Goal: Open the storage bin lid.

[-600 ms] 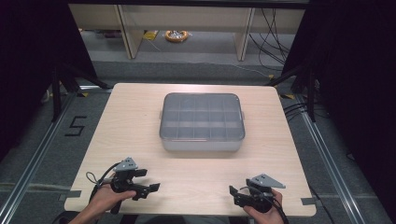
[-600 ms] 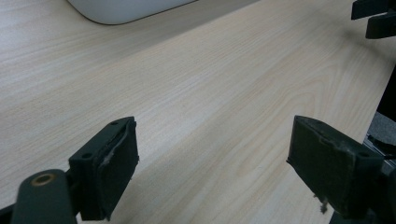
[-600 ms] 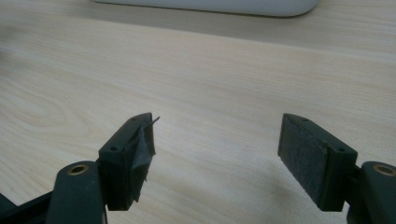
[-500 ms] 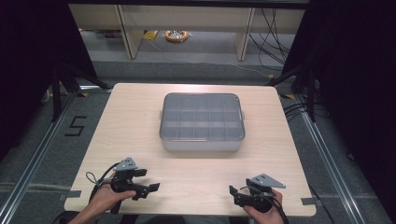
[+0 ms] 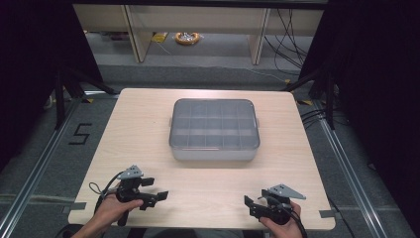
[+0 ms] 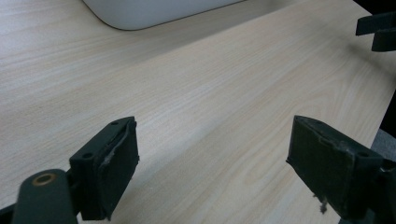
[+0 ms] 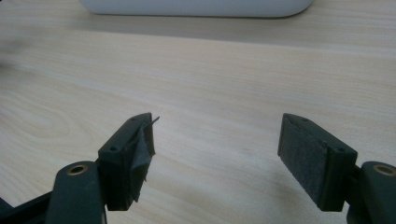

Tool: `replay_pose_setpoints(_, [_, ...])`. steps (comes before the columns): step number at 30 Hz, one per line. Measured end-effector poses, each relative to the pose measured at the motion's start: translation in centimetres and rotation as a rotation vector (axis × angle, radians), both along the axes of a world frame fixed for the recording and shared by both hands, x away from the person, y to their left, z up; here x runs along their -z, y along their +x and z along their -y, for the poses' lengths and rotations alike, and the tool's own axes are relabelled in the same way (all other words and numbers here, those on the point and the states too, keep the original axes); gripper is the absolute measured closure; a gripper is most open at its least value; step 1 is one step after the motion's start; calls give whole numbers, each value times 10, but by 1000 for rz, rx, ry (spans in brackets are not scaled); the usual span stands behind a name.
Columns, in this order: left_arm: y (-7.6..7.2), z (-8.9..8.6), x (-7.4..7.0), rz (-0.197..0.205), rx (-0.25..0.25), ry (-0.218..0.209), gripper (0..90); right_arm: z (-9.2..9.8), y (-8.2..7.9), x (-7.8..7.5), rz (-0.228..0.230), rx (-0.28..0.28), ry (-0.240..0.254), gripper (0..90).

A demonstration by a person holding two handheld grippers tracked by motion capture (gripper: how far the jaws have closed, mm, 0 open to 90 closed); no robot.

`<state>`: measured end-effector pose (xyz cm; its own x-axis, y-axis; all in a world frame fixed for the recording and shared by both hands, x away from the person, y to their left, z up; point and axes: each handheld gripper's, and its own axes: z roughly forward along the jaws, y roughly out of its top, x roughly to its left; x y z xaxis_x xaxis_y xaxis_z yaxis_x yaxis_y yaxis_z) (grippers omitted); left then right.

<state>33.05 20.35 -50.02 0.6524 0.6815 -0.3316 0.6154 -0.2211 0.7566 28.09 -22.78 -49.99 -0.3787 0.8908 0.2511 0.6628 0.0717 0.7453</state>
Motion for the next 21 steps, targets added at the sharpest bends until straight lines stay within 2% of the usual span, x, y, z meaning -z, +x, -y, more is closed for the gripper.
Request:
replay_pose_setpoints(4, [0, 0, -1, -14, -6, -8, 155, 3, 0, -1, -6, 12, 4, 278])
replay_pose_setpoints(6, [1, -1, -1, -8, -9, -10, 155, 3, 2, 1, 5, 23, 6, 279])
replay_pose_setpoints(7, [1, -1, -1, -7, -13, -10, 155, 2, 1, 0, -3, 34, 18, 279])
replay_pose_setpoints(8, [2, -2, -2, -14, -9, -12, 155, 2, -1, -3, -33, 51, 36, 279])
replay_pose_setpoints(9, [2, -2, -1, -14, -12, -22, 155, 2, 0, -1, -17, 50, 56, 279])
replay_pose_setpoints(10, [3, -2, -2, -11, -15, -23, 155, 3, 1, -2, -24, 58, 46, 279])
replay_pose_setpoints(11, [3, -2, -2, -11, -15, -23, 155, 7, 3, -1, 4, 29, 47, 279])
replay_pose_setpoints(15, [5, -4, -4, -19, -24, -37, 154, 15, 4, -4, 19, 71, 48, 280])
replay_pose_setpoints(16, [5, -4, -4, -21, -28, -39, 154, 15, 6, -3, 22, 66, 83, 281])
replay_pose_setpoints(18, [6, -3, -4, -21, -32, -36, 154, 18, 6, -4, 6, 93, 70, 281])
replay_pose_setpoints(19, [6, -3, -4, -21, -32, -36, 154, 19, 7, -3, 17, 86, 100, 281])
replay_pose_setpoints(20, [8, -3, -4, -25, -28, -43, 154, 17, 5, -5, -20, 121, 107, 281])
replay_pose_setpoints(21, [8, -3, -4, -26, -29, -47, 154, 18, 7, -4, -1, 110, 113, 282])
